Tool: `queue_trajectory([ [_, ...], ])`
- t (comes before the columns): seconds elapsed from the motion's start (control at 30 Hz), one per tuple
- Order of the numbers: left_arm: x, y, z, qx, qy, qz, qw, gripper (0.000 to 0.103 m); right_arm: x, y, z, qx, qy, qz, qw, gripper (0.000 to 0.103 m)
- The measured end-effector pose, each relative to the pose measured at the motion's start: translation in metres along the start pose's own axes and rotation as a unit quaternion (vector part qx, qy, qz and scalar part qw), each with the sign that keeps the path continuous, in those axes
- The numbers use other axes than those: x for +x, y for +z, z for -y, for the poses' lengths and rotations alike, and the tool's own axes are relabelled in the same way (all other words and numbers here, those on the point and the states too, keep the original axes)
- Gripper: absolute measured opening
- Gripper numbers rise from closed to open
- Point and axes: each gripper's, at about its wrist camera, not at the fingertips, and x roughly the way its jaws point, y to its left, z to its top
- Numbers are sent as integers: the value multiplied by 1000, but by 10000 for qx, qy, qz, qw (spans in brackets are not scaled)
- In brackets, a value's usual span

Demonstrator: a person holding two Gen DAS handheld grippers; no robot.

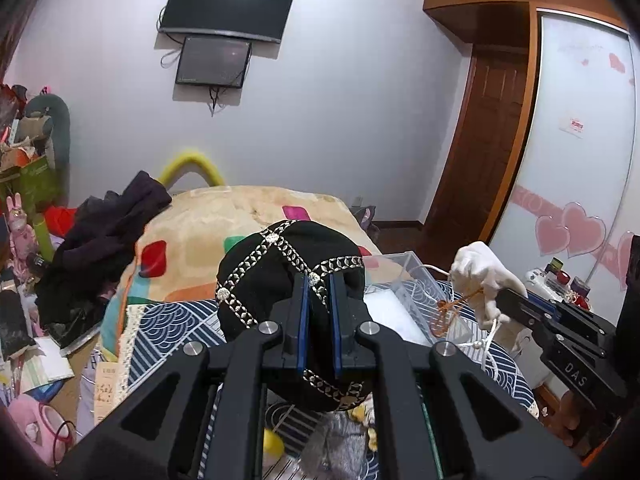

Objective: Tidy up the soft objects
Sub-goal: 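Place the cap into the box with left tool while right tool places the bag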

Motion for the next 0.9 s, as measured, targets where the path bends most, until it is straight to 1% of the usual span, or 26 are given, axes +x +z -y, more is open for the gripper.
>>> queue_trajectory([
  [0.13, 24, 4, 1, 5, 52, -99, 9999, 9, 15, 2, -5, -23, -46, -76, 10000, 12],
  [0.27, 47, 6, 4, 43, 102, -217, 9997, 9, 35, 2, -10, -85, -43, -254, 9996, 12],
  [0.37, 68, 3, 7, 73, 39, -416, 9991, 9, 47, 0, -11, -117, -20, -405, 9991, 12],
  [0.5, 94, -9, 12, 191, 31, -740, 9971, 9, 64, -8, -14, -196, -29, -670, 9976, 12],
  [0.63, 115, -22, 15, 202, -169, -1113, 9934, 9, 77, -16, -14, -218, -15, -921, 9955, 12],
  [0.73, 122, -28, 17, 202, -205, -1326, 9908, 10, 83, -19, -11, -202, 10, -1092, 9938, 13],
  [0.8, 121, -30, 15, 189, -191, -1340, 9906, 11, 85, -21, -9, -183, 69, -1213, 9924, 13],
  [0.9, 118, -31, 12, 113, -266, -1383, 9900, 12, 84, -23, -10, -229, 58, -1292, 9913, 19],
])
